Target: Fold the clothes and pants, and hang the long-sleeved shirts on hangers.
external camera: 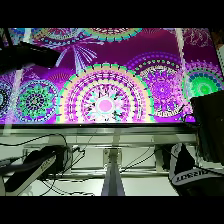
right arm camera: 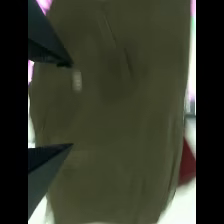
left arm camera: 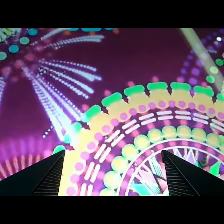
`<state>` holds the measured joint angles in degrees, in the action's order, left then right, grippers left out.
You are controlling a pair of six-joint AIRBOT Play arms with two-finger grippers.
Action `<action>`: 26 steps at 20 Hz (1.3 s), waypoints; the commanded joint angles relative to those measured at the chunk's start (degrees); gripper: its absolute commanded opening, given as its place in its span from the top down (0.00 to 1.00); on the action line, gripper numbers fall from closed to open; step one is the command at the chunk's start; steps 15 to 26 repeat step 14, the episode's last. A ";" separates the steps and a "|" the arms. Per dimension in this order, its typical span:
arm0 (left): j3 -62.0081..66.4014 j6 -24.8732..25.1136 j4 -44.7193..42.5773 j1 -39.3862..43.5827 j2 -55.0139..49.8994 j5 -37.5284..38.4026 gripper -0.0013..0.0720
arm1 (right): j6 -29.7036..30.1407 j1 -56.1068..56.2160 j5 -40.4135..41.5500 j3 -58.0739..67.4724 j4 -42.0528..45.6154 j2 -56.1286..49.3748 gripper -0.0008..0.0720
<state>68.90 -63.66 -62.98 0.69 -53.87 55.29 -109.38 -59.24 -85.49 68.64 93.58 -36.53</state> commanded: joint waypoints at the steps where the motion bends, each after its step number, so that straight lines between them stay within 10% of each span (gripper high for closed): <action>1: 0.04 0.00 -0.02 -0.07 -0.76 -0.02 0.03 | 13.35 10.86 10.56 -0.63 -19.37 -0.74 0.33; 3: 0.02 0.00 0.00 -0.07 -1.11 -0.02 0.03 | 17.16 21.16 12.94 -0.92 -26.21 -2.56 0.46; 5: 0.02 0.00 -0.02 -0.07 -1.18 -0.02 0.03 | 19.15 32.41 13.03 -0.94 -26.99 -4.94 0.94; 13: 0.04 0.00 -0.02 -0.07 -1.18 -0.02 0.03 | 22.08 61.77 12.68 -0.92 -18.73 -11.43 0.92; 26: 0.04 0.00 -0.02 -0.07 -1.18 -0.02 0.04 | 22.08 62.55 12.66 -0.92 -18.73 -11.45 0.92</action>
